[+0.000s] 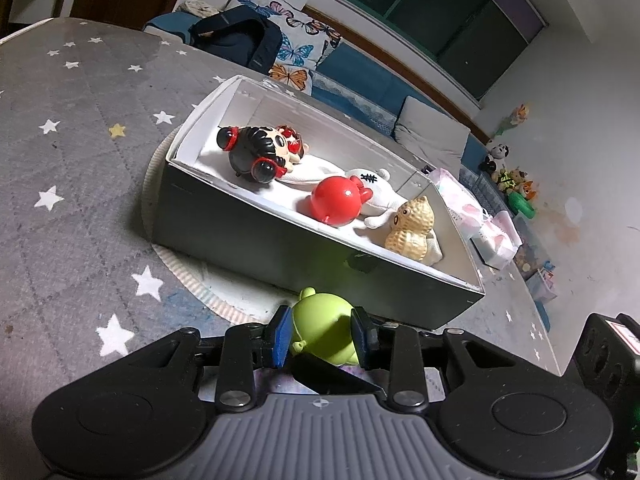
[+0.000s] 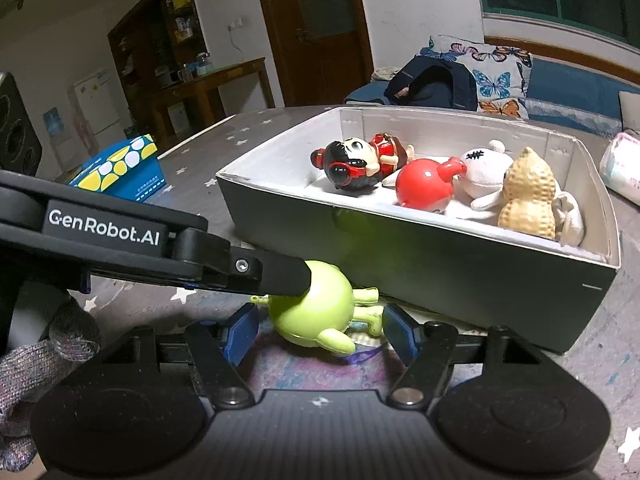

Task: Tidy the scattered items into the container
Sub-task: 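Grasp the green alien toy with the left tool and lift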

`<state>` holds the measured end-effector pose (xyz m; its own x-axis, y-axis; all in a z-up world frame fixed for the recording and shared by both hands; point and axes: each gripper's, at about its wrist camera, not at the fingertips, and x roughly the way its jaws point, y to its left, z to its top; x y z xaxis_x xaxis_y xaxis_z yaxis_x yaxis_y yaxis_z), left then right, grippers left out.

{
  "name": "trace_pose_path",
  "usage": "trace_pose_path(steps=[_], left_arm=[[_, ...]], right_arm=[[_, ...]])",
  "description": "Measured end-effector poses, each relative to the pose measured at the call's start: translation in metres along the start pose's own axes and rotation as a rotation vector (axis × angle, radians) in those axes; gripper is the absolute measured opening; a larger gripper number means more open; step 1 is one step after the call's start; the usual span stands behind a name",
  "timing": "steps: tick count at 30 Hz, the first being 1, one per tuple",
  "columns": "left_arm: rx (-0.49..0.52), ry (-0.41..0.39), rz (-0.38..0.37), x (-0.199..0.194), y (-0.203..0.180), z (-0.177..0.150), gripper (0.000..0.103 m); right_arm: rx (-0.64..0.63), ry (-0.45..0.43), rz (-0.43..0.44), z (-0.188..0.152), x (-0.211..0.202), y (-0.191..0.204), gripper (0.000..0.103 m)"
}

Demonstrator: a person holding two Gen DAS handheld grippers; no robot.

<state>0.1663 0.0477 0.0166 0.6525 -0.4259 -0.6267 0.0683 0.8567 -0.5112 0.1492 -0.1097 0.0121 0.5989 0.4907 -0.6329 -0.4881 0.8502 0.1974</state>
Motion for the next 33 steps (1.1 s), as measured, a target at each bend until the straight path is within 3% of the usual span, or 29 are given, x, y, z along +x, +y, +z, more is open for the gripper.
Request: trace_pose_path(steps=[21, 29, 33], left_arm=[[-0.05, 0.028, -0.054, 0.006, 0.012, 0.008, 0.036], [-0.071, 0.034, -0.058, 0.007, 0.015, 0.01, 0.037], [-0.07, 0.024, -0.051, 0.003, 0.014, 0.01, 0.036]], right_arm=[[0.042, 0.012, 0.024, 0.001, 0.015, -0.007, 0.077], [0.037, 0.007, 0.015, 0.001, 0.015, -0.006, 0.076], [0.033, 0.004, 0.004, 0.001, 0.012, -0.006, 0.068]])
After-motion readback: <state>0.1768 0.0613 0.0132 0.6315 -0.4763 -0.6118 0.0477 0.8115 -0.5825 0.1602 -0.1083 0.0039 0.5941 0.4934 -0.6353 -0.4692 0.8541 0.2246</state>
